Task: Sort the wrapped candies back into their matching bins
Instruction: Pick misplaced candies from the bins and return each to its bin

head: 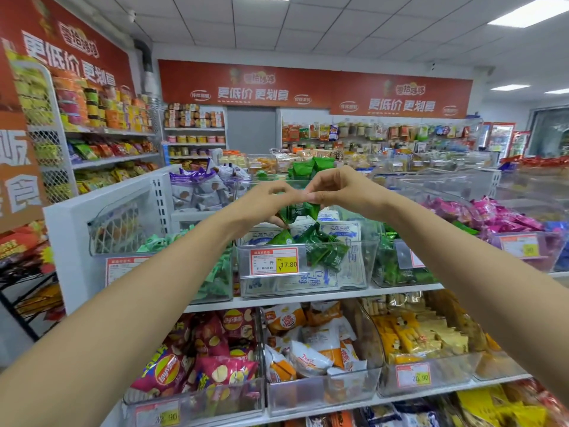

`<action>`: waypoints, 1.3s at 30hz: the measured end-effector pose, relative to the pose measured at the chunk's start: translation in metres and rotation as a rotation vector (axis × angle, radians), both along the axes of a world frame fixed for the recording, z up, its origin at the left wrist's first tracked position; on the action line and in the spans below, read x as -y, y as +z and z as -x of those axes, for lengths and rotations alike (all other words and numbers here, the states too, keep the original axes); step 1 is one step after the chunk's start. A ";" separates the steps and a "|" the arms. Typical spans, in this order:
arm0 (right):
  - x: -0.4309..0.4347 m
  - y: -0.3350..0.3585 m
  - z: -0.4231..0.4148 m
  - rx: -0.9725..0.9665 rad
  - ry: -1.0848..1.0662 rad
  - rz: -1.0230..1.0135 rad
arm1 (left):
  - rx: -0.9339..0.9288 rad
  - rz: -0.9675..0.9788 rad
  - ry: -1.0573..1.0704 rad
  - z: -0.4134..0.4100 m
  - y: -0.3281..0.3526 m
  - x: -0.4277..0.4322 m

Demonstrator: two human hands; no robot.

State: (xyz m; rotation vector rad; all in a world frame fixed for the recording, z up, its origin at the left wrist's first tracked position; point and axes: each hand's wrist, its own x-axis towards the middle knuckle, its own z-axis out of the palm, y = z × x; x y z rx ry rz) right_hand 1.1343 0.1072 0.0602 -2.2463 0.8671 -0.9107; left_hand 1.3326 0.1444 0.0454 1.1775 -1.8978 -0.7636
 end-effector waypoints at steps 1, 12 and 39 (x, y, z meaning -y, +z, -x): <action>0.000 0.001 -0.002 0.009 0.008 -0.003 | 0.008 0.003 0.012 -0.002 0.000 0.000; 0.012 -0.008 -0.011 -0.572 -0.050 -0.018 | 0.000 0.188 0.179 -0.029 0.007 -0.004; -0.004 0.021 0.096 0.036 -0.362 0.157 | 0.020 0.190 0.026 0.041 0.016 -0.006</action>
